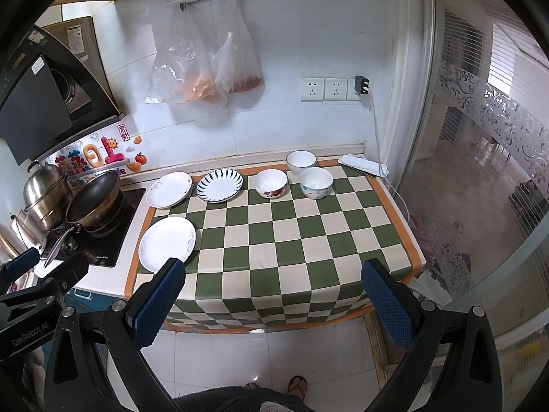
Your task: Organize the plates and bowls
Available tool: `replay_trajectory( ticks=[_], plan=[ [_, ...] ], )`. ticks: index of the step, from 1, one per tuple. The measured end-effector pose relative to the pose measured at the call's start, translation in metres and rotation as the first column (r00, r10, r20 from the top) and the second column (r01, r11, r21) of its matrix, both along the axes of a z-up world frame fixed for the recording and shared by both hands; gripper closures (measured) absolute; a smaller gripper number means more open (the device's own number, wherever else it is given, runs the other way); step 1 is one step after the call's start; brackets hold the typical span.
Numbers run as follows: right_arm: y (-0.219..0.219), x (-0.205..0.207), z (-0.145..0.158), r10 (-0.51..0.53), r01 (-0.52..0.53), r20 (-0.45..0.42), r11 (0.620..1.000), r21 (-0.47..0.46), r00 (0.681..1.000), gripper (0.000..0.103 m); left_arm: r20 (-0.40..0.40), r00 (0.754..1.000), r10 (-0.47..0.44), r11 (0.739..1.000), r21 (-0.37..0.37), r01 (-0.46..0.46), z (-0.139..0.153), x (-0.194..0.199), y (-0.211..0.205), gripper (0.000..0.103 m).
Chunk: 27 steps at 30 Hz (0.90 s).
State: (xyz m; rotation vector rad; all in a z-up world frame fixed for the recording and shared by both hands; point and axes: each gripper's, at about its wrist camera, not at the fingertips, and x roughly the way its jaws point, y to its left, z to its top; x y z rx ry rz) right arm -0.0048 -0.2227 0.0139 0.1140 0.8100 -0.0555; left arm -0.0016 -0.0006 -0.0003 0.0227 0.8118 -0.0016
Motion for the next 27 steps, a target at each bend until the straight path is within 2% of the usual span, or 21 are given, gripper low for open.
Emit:
replay_trajectory(
  ticks=[27],
  plan=[
    [0.0018, -0.0059, 0.0004, 0.005, -0.005, -0.005, 1.0, 0.008, 1.0, 0.0, 0.004, 1.0, 0.0, 1.0, -0.002, 0.0, 0.004, -0.0033, 0.0045, 0.0]
  ],
)
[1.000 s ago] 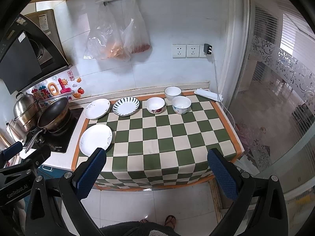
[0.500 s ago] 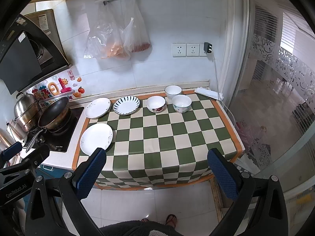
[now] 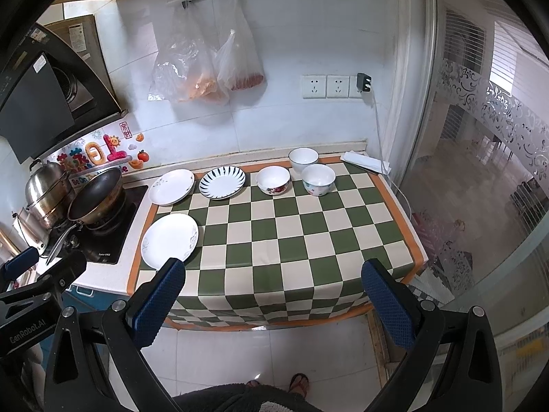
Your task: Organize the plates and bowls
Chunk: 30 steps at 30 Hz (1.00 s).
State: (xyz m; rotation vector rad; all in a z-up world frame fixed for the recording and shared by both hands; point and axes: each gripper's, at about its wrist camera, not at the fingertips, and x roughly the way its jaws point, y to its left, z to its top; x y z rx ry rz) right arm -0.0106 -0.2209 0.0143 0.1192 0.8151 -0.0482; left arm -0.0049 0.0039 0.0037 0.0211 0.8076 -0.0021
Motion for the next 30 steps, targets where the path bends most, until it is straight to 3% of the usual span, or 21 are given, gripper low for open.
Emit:
replay_trajectory(
  ticks=[30],
  plan=[
    [0.005, -0.002, 0.0, 0.001, -0.001, 0.005, 1.0, 0.01, 1.0, 0.0, 0.002, 1.0, 0.005, 1.0, -0.002, -0.005, -0.003, -0.008, 0.003, 0.0]
  ],
)
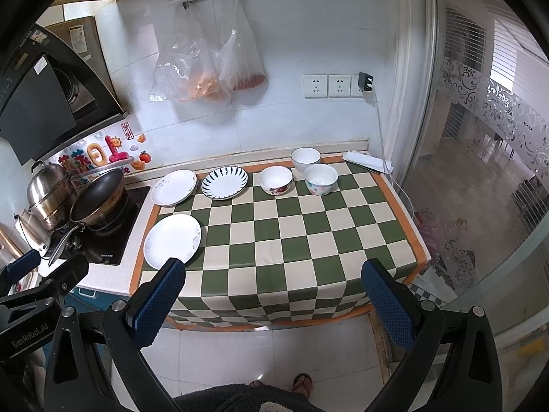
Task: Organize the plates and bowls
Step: 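Grasp the rim of the grey-swirl white plate with both grippers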
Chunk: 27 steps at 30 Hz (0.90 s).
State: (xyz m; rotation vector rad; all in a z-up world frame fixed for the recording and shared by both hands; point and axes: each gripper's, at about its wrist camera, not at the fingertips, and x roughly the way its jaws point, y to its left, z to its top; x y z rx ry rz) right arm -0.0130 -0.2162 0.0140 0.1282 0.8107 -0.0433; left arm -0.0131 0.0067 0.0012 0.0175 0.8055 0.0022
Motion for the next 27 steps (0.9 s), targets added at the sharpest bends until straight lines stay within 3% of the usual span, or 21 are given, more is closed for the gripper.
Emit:
replay_trajectory(
  ticks=[3, 7, 13, 16, 22, 27],
  plan=[
    [0.004, 0.004, -0.003, 0.005, -0.005, 0.01, 1.0, 0.019, 1.0, 0.0, 0.003, 1.0, 0.006, 1.0, 0.009, -0.006, -0.002, 0.002, 0.004, 0.0],
    [0.013, 0.022, -0.027, 0.067, -0.07, 0.034, 0.99, 0.12, 0.997, 0.0, 0.026, 0.999, 0.041, 0.998, 0.05, -0.042, -0.017, 0.02, 0.022, 0.0],
    [0.047, 0.072, -0.082, 0.103, -0.093, -0.062, 0.985, 0.145, 0.993, 0.0, -0.028, 0.995, 0.091, 0.992, 0.094, -0.088, -0.066, 0.074, 0.064, 0.0],
    [0.067, 0.11, -0.119, 0.142, -0.116, -0.137, 0.976, 0.182, 0.98, 0.0, -0.104, 0.988, 0.112, 0.991, 0.089, -0.103, -0.096, 0.107, 0.086, 0.0],
    [0.093, 0.194, -0.194, 0.202, -0.134, -0.25, 0.955, 0.265, 0.947, 0.0, -0.288, 0.945, 0.156, 0.988, 0.041, -0.15, -0.166, 0.176, 0.128, 0.0],
    [0.112, 0.278, -0.265, 0.272, -0.141, -0.357, 0.925, 0.352, 0.894, 0.0, -0.409, 0.887, 0.213, 0.976, 0.049, -0.212, -0.229, 0.236, 0.156, 0.003]
  ],
)
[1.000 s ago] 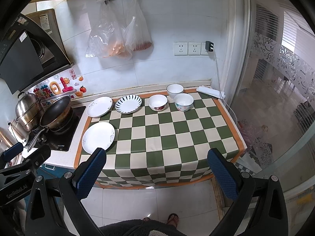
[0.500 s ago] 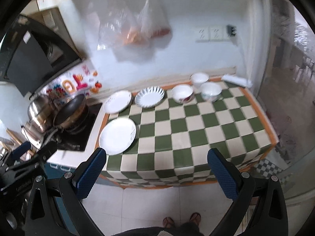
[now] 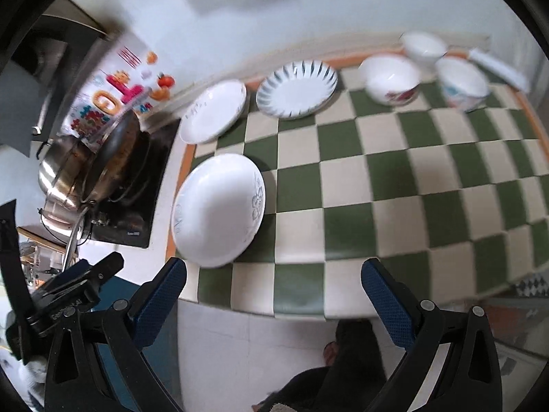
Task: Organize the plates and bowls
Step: 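Grasp the rim of the grey-swirl white plate with both grippers, then lift the swirl plate with both grippers and carry it toward the pink-flower plate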
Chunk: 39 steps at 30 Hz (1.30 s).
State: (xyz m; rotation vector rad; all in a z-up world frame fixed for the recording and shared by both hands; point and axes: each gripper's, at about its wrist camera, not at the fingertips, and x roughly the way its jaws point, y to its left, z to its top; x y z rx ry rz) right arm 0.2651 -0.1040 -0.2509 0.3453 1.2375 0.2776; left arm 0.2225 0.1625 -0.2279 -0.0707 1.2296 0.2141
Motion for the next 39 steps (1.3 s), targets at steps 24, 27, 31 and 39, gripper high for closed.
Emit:
replay_trajectory(
  ticks=[24, 27, 31, 39],
  plan=[
    [0.111, 0.177, -0.188, 0.294, -0.271, -0.328, 0.956, 0.115, 0.898, 0.074, -0.308, 0.948, 0.083, 0.958, -0.236, -0.161, -0.144, 0.107, 0.07, 0.07],
    [0.111, 0.177, -0.194, 0.287, -0.258, -0.33, 0.957, 0.129, 0.899, 0.088, -0.299, 0.953, 0.05, 0.965, -0.231, -0.123, -0.14, 0.107, 0.064, 0.071],
    [0.112, 0.174, -0.193, 0.275, -0.244, -0.304, 0.96, 0.136, 0.912, 0.09, -0.278, 0.96, 0.03, 0.968, -0.232, -0.098, -0.133, 0.107, 0.061, 0.073],
    [0.095, 0.161, -0.184, 0.261, -0.233, -0.244, 0.963, 0.138, 0.934, 0.091, -0.244, 0.969, 0.018, 0.971, -0.225, -0.075, -0.113, 0.108, 0.04, 0.074]
  ],
)
